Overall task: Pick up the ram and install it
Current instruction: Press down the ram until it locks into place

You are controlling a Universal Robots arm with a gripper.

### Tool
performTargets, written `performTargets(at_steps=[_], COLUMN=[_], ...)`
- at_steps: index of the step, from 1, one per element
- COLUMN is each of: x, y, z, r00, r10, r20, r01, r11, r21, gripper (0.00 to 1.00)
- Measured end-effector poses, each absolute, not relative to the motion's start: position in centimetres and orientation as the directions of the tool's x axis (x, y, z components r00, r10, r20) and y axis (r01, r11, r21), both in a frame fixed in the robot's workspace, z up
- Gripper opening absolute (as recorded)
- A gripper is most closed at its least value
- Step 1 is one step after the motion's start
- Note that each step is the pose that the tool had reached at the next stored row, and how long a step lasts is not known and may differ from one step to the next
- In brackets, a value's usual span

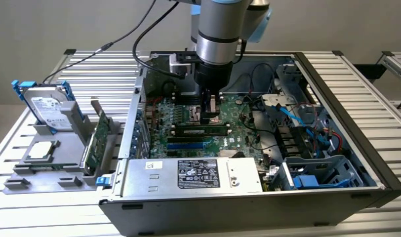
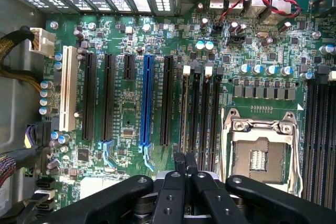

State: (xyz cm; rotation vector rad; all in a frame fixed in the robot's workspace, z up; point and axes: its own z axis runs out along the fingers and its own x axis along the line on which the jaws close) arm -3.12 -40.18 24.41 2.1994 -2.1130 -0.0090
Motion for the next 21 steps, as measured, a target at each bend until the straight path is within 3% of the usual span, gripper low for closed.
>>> performTargets(at_steps=[21], x=[-3.1], y=[-40.1], z=[23.1], r00=[0.042], r10=[-0.997], r20=[0.058], r01=[-0.997], r11=[-0.038], r21=[0.07], gripper=[0.11])
